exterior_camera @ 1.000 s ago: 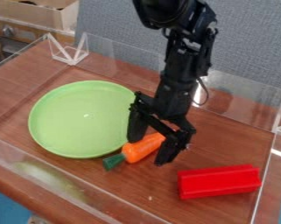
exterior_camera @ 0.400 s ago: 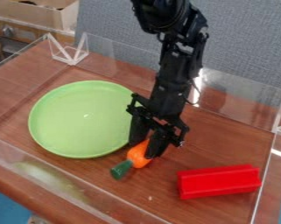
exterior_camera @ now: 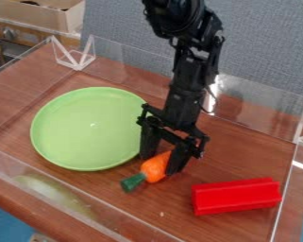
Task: Put the carrot on the left side
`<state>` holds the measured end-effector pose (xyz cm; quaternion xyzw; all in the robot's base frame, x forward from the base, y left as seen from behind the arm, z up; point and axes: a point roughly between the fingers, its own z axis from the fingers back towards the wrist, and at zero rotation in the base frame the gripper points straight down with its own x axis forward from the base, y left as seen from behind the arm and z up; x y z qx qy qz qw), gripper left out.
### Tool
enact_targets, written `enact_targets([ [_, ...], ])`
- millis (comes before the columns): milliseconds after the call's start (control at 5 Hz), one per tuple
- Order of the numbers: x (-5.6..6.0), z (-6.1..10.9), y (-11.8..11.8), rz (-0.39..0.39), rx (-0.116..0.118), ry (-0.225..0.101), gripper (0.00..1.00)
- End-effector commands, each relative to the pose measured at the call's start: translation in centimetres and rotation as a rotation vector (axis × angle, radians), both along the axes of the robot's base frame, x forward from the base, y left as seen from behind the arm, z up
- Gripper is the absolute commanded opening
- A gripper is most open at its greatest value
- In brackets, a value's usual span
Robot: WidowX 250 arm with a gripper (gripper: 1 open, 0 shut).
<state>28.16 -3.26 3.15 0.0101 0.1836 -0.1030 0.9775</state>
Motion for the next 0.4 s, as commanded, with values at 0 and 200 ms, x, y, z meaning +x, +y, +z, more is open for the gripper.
enact_targets([
  [0, 1.15, 1.22, -0.64, 0.043, 0.004, -0.049, 0.0],
  [200, 0.41, 0.67, -1.01, 0.006, 0.015, -0.044, 0.0],
])
